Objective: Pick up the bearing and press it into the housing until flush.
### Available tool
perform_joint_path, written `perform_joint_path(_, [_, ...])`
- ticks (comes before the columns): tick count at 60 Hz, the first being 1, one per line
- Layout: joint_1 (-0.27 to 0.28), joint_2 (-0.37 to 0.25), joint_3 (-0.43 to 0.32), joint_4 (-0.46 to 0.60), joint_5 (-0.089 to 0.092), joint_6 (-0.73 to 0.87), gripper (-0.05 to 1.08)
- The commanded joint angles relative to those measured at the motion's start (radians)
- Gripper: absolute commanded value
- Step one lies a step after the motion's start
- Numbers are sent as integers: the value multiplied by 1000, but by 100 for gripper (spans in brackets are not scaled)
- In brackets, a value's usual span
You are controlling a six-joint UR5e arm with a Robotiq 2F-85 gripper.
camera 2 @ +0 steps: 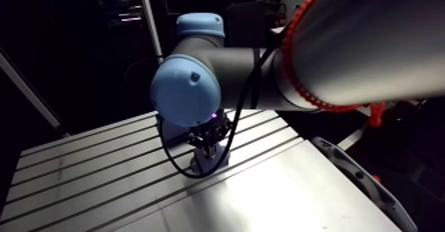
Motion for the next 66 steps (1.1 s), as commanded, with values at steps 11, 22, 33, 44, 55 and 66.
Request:
perform_joint_path(11, [0,1,-1,0,0,0,100])
perform_joint_path(22, [0,1,1,-6,0,0,100])
perform_joint_path(33, [0,1,1,-6,0,-2,100])
perform_joint_path(44, [0,1,1,-6,0,-2,100])
perform_joint_path(55, [0,2,1,-6,0,-2,100])
perform_joint_path(66, [2,7,1,-6,0,-2,100])
